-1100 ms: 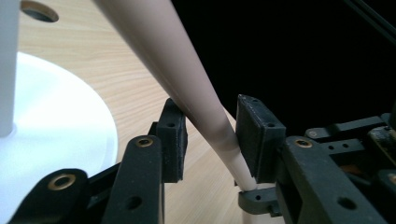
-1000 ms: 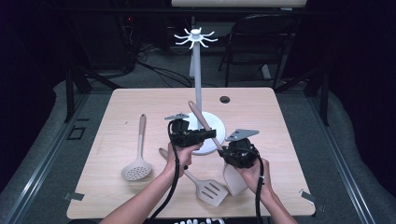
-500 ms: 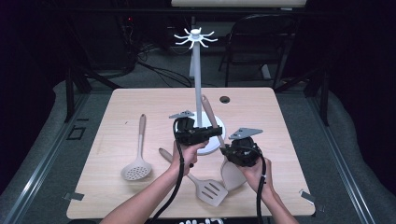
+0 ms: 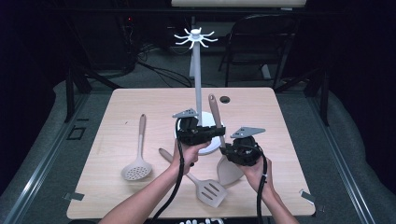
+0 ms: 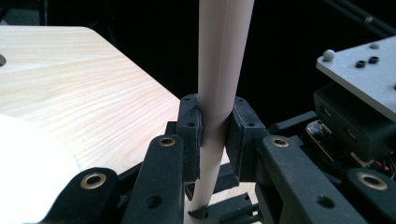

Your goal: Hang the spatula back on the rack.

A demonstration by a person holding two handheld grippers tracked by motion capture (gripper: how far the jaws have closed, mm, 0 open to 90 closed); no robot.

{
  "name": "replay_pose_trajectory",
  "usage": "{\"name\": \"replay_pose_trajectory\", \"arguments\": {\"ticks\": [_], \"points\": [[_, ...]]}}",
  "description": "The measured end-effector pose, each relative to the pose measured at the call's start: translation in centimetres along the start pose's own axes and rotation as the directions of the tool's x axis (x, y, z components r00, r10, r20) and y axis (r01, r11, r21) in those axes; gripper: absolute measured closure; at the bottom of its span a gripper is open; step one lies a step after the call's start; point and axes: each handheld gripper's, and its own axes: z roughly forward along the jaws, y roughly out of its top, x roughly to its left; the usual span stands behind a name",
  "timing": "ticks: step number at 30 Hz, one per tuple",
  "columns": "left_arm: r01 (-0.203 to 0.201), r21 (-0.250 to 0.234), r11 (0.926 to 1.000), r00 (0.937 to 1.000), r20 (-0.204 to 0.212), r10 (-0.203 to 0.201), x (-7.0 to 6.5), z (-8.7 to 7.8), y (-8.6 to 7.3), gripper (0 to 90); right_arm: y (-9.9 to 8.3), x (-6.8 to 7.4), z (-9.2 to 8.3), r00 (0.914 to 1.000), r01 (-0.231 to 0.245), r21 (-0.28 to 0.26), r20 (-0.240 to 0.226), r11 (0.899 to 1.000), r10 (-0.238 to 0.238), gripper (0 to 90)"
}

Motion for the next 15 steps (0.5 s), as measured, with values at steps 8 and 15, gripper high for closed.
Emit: {"name": "replay_pose_trajectory", "arguments": {"ticks": [8, 15], "points": [[-0.075, 0.011, 0.9971, 0.9966, -0.031, 0.076, -0.2, -0.2, 1.0, 77.0, -0.2, -0.1, -0.2, 0.9994, -0.001, 0.000, -0.036, 1.000, 0.001, 53.4], [-0.130, 0.025, 0.9913, 0.9892, -0.066, 0.131, -0.2, -0.6, 2.1, 77.0, -1.3, -1.6, -0.6, 0.9986, -0.027, 0.046, -0.044, 0.999, 0.029, 29.7]]}}
